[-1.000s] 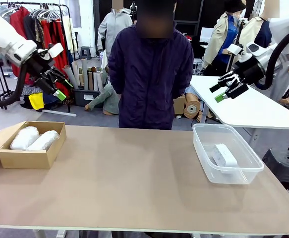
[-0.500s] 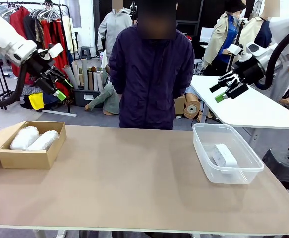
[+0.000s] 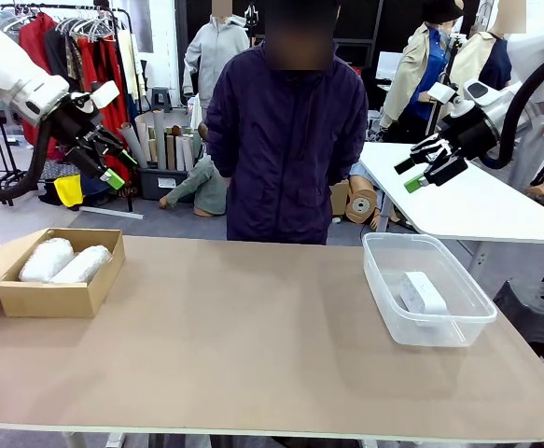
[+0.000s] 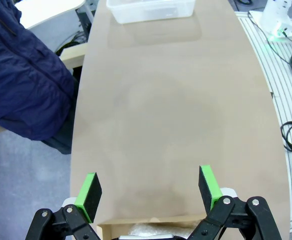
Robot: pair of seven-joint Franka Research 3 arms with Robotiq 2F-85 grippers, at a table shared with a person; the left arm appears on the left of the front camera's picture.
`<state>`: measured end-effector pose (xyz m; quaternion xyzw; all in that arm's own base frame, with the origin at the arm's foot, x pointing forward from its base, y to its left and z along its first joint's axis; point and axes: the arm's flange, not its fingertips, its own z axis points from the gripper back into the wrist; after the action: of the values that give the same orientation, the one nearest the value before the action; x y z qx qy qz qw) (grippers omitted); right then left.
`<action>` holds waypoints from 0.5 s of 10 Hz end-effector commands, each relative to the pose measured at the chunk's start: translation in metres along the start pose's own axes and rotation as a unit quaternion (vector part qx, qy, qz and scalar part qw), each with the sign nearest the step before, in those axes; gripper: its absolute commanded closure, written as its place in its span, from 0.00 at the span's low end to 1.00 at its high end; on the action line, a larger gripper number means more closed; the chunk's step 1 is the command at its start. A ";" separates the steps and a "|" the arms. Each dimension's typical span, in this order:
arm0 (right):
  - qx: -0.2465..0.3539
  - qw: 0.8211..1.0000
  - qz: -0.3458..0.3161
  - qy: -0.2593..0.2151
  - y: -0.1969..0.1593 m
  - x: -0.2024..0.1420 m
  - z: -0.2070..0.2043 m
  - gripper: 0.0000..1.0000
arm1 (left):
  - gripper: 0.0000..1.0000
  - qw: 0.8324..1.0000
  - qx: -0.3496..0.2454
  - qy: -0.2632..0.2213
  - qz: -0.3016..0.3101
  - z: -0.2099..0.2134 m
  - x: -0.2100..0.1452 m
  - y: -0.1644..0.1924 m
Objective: Separate and place wrapped and unwrapped clocks.
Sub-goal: If the picked Digital clock is wrapped, place it in the Package Box ; if not, place it in the Organizing box.
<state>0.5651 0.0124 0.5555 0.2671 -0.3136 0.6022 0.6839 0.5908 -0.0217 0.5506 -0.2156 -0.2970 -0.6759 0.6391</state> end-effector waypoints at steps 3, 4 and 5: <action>0.001 1.000 0.003 0.000 0.001 0.001 0.000 0.00 | 0.00 1.000 0.000 0.001 -0.007 0.001 0.000 0.000; 0.001 1.000 0.003 0.000 0.001 0.001 0.000 0.00 | 0.00 1.000 0.000 0.001 -0.007 0.001 0.000 0.000; 0.001 1.000 0.003 0.000 0.001 0.001 0.000 0.00 | 0.00 1.000 0.000 0.001 -0.007 0.001 0.000 0.000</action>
<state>0.5651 0.0124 0.5555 0.2671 -0.3136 0.6022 0.6839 0.5908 -0.0217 0.5506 -0.2156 -0.2970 -0.6759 0.6391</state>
